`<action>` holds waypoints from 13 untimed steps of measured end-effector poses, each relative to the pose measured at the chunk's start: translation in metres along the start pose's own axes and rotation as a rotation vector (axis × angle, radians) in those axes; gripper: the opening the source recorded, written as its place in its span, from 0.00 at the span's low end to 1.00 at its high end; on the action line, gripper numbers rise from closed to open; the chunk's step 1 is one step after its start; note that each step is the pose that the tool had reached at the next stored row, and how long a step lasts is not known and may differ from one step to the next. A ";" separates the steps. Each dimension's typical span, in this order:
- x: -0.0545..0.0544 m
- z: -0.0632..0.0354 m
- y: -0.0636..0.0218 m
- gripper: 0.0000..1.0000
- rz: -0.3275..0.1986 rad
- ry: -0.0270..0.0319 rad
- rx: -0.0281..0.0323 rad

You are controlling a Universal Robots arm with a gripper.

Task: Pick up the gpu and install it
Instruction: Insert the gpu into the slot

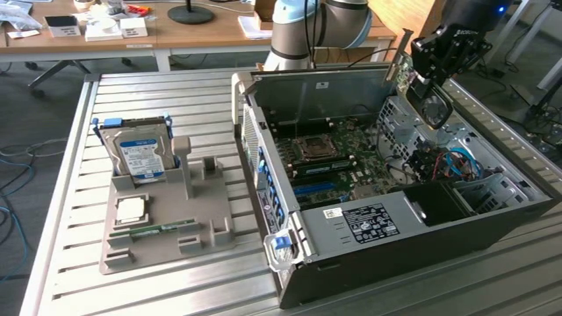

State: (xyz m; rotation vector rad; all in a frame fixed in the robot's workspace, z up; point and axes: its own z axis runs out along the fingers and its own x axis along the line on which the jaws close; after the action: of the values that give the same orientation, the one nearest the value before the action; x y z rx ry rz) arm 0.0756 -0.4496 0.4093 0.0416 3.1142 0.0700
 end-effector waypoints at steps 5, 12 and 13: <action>0.000 0.0000 0.0000 0.27 -0.003 0.0002 0.0000; 0.001 0.0000 0.0000 0.27 -0.102 0.0046 -0.0026; 0.001 0.0000 0.0000 0.27 -0.117 0.0053 -0.0030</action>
State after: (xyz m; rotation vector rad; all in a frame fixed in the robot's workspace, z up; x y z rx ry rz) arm 0.0750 -0.4496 0.4093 -0.1406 3.1139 0.0723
